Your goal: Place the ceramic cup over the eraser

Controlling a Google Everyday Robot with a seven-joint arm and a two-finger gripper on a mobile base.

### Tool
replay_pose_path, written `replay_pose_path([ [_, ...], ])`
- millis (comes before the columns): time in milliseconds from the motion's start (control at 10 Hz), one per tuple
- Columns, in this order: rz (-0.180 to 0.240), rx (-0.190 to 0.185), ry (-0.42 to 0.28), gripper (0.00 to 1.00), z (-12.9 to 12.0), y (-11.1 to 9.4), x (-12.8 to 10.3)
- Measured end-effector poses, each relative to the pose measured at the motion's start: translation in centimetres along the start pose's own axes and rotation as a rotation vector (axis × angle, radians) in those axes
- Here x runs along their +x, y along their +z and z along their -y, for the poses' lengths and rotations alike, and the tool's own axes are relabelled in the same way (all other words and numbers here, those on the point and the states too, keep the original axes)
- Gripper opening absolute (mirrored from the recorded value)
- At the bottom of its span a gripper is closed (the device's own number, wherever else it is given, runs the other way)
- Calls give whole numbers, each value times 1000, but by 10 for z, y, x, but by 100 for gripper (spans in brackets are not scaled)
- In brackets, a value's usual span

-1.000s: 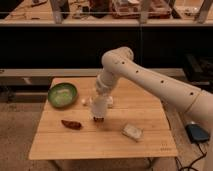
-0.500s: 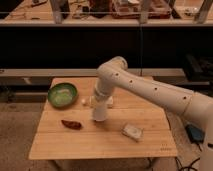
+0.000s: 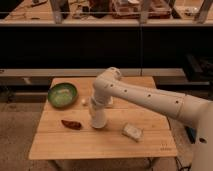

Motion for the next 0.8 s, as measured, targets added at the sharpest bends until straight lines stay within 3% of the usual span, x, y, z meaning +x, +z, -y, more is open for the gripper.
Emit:
replay_pose_path([
  [400,13,-31,13,62,-3,19,3],
  [600,13,-19,42,78,-2,22,8],
  [800,9,12,73,80,2,23,14],
])
